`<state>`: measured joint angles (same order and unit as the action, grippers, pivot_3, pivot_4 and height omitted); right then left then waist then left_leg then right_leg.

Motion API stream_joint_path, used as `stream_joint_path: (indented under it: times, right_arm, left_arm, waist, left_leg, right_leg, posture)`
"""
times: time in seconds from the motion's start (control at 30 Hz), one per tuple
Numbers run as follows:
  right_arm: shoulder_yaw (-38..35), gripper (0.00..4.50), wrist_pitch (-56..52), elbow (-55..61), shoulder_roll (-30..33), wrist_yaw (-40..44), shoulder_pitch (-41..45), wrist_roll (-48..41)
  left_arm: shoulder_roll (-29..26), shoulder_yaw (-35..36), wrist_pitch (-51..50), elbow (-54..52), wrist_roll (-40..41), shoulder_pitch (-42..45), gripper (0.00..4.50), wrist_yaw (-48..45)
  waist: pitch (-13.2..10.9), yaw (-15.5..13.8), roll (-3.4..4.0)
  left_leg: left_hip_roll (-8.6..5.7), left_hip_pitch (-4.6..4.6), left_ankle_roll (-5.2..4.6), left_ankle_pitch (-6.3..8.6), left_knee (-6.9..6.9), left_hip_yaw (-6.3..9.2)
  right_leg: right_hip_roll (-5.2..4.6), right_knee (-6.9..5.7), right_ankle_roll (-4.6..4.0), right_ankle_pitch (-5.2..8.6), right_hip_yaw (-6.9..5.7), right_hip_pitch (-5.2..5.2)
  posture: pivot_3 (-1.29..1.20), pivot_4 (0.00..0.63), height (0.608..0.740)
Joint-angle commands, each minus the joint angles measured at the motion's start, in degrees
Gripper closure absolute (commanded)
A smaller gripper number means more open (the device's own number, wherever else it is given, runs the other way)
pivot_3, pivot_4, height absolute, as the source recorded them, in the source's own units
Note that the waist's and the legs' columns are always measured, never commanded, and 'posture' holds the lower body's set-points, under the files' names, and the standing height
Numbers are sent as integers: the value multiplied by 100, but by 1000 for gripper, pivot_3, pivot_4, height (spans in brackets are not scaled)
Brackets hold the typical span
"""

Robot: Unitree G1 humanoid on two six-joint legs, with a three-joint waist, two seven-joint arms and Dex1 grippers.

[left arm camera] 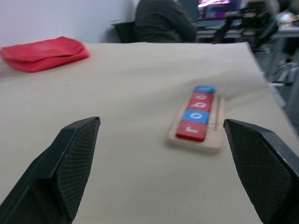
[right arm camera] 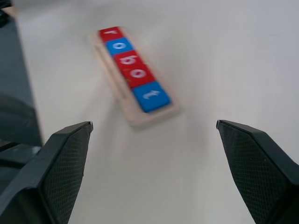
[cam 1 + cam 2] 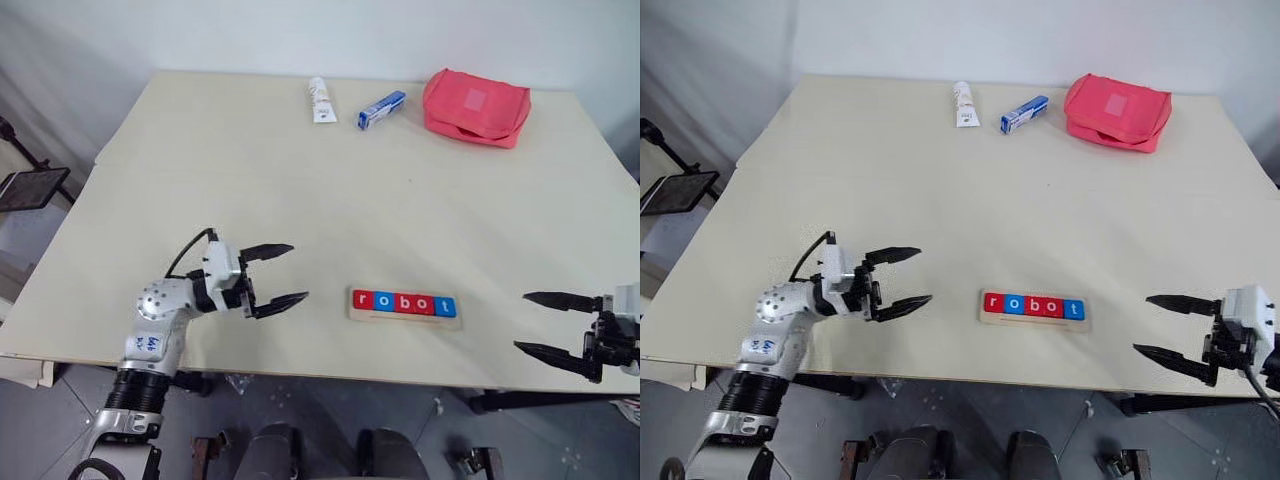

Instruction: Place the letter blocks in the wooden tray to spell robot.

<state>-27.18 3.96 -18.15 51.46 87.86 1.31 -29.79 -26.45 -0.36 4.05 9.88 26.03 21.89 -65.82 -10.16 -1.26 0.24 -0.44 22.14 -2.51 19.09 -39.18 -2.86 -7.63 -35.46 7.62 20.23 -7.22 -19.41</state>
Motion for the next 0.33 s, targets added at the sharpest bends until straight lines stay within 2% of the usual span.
stream_joint_path:
  times: [0.03,0.33]
  right_arm:
    - [-37,55,254,-254,154,320,234,-96]
    - [72,55,205,-387,195,306,499,-146]
  left_arm:
    - [-117,40,-165,-112,150,39,0,-286]
    - [-83,161,-254,-14,180,174,0,-391]
  waist:
    - [0,1,0]
    - [0,-30,0]
  left_leg:
    - [2,0,1,0,0,0]
    - [0,3,0,0,-1,5]
  right_leg:
    - [2,0,0,0,-1,-1]
    - [-1,-1,0,0,-1,0]
  posture:
    - [0,150,740]
    - [0,150,740]
